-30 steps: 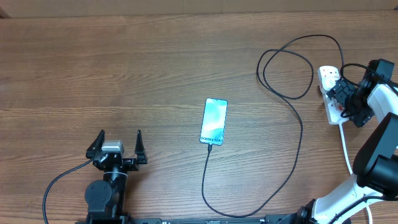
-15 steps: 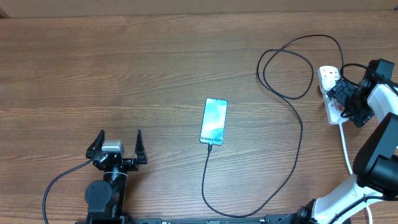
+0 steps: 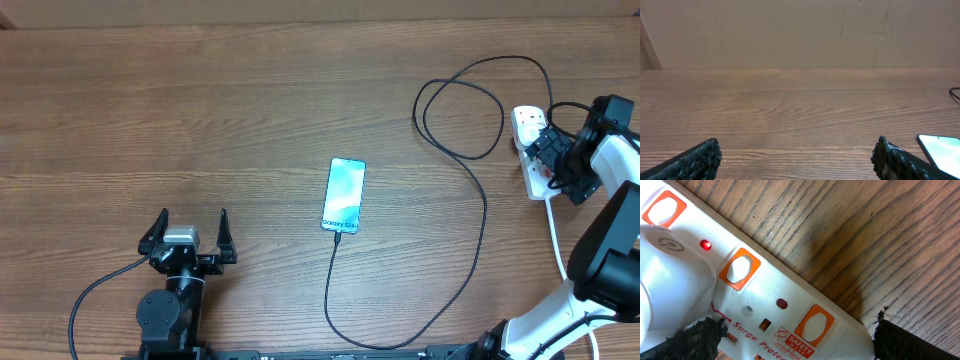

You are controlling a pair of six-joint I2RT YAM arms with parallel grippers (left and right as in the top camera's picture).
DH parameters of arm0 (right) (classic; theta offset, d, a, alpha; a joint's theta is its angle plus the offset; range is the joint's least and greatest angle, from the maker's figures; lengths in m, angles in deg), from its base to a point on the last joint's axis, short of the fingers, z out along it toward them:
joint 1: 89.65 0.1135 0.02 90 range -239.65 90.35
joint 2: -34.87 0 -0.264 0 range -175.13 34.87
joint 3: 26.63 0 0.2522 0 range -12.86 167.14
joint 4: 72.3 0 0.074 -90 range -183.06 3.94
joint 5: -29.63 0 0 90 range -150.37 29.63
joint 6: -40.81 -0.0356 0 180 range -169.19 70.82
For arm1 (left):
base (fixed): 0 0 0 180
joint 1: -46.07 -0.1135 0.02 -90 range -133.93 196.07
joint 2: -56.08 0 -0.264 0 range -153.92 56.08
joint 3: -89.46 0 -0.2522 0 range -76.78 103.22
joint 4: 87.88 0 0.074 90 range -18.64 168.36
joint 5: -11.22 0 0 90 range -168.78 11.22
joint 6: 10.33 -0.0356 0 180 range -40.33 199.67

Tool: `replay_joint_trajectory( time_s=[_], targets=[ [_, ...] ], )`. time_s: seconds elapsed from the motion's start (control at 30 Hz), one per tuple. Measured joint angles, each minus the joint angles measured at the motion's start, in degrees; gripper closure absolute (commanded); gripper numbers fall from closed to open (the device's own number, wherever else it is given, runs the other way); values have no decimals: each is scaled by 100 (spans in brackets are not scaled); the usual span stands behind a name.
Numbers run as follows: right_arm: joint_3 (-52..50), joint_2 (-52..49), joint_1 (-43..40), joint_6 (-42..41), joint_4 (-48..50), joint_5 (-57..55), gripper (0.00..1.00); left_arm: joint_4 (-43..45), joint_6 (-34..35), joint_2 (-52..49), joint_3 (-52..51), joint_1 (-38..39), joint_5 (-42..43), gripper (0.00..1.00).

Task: Plug charger to phone and switch on socket

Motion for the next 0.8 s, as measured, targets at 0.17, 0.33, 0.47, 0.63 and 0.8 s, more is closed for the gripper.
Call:
replay_joint_trajectory(
  time_s=[0.17,0.33,0.47,0.63,0.8],
  targets=[
    [0,0,0,0,2,2,0,0,0,0,0,0,0,1],
    [0,0,0,4,0,0,0,0,0,0,0,0,0,0],
    [0,0,0,2,4,0,0,0,0,0,0,0,-2,1],
    [-57,70,2,17,39,0,0,0,0,0,0,0,-2,0],
    [-133,533,55,24,26,20,0,0,0,0,0,0,0,1]
  ],
)
